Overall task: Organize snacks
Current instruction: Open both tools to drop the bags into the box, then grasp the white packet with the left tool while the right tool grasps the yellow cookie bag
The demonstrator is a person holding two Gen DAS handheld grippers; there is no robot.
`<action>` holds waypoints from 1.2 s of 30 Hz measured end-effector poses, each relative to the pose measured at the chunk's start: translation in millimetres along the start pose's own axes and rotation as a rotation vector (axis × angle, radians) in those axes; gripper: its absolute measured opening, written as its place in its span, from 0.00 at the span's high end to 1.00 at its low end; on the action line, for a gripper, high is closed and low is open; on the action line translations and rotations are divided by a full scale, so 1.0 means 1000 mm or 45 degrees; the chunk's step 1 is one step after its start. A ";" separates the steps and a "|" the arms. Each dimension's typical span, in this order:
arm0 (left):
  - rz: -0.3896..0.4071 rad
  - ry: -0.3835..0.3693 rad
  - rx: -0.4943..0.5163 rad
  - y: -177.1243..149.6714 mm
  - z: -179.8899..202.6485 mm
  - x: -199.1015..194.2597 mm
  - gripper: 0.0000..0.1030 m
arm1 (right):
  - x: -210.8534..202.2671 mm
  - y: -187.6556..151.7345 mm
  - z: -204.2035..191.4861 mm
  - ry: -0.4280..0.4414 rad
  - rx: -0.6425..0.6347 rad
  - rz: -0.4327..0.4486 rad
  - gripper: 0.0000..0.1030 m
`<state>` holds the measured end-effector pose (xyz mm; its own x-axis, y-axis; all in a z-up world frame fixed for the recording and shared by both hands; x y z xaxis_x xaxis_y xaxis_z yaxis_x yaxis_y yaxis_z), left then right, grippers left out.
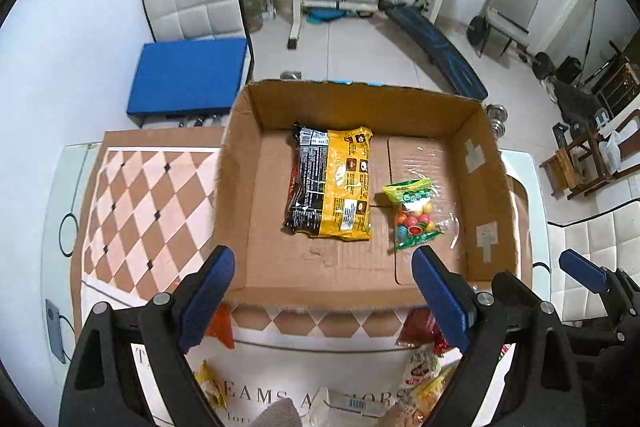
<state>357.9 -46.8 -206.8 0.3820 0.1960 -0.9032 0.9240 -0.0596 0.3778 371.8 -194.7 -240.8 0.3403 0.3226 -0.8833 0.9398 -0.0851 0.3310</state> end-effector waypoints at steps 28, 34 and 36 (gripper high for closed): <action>-0.438 0.021 -0.098 -0.165 -0.001 0.047 0.12 | 0.004 -0.149 0.059 0.093 0.308 -0.216 0.08; -0.864 -0.148 -0.298 -0.224 0.013 0.118 0.12 | 0.043 -0.183 0.084 0.128 0.424 -0.344 0.08; -0.950 -0.184 -0.367 -0.235 0.018 0.134 0.12 | 0.054 -0.192 0.089 0.132 0.451 -0.375 0.08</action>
<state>192.4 -24.2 -420.0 -0.3158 -0.0451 -0.9477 0.9022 0.2948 -0.3147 212.5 -244.6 -381.6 0.0697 0.4721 -0.8788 0.9549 -0.2865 -0.0781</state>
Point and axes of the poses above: each gripper's, at about its wrist camera, not at the fingertips, and x roughly the way its jaws point, z to its right, y to its top, the point moved 2 cm from there along x, roughly the way its jaws point, and after that the axes turned 15 degrees about y, right-handed, at the moved point
